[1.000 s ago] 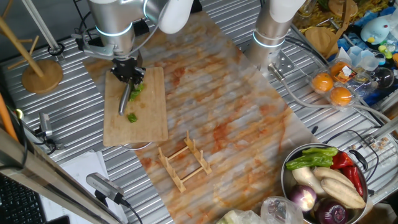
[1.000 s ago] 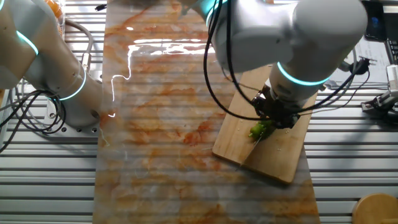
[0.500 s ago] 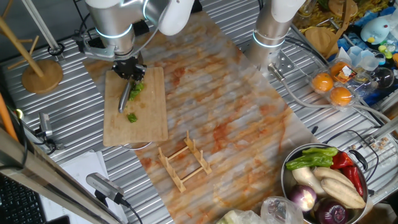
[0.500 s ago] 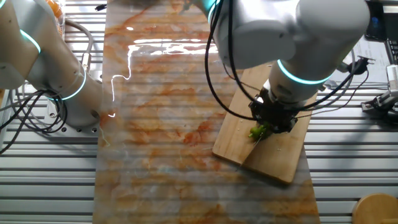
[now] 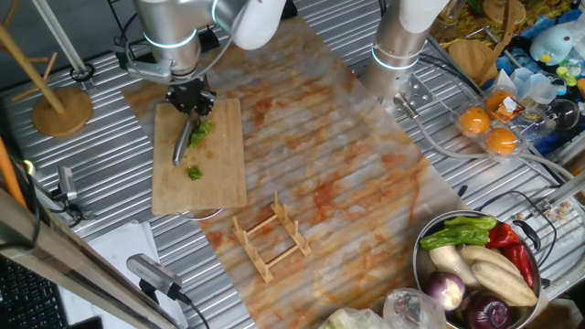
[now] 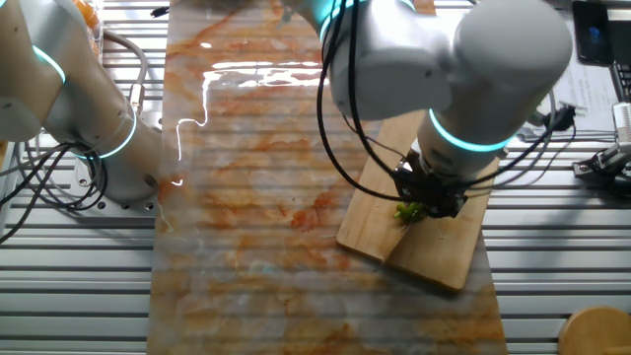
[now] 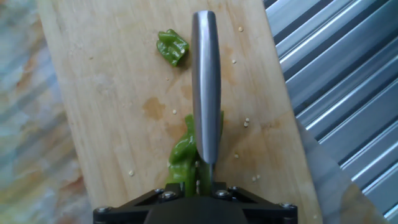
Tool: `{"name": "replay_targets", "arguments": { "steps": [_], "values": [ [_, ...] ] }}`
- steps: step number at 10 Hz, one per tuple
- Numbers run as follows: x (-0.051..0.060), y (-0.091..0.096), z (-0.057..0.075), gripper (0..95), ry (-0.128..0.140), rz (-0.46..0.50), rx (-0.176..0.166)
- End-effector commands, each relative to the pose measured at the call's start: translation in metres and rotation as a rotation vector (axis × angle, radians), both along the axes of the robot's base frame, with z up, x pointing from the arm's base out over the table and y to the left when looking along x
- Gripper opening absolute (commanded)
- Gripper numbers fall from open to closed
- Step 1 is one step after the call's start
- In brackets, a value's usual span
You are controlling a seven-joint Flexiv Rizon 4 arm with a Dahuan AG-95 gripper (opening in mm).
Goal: Chop the chili peppers
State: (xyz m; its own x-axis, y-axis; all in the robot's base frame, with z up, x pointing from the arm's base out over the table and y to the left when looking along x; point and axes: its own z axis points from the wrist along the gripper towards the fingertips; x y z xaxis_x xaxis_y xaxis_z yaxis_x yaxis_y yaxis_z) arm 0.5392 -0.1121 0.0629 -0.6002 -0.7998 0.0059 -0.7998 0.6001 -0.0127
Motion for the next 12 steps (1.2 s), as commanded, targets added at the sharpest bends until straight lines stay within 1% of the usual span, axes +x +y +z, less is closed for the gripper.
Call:
{"name": "replay_targets", "arguments": {
  "steps": [1, 4, 12],
  "values": [
    [-0.0008, 0.0009, 0.0000, 0.0, 0.001, -0.003, 0.007],
    [-0.0028, 0.0015, 0.0001, 0.0, 0.008, -0.009, 0.007],
    [-0.0028, 0.0015, 0.0001, 0.0, 0.008, -0.009, 0.007]
  ]
}}
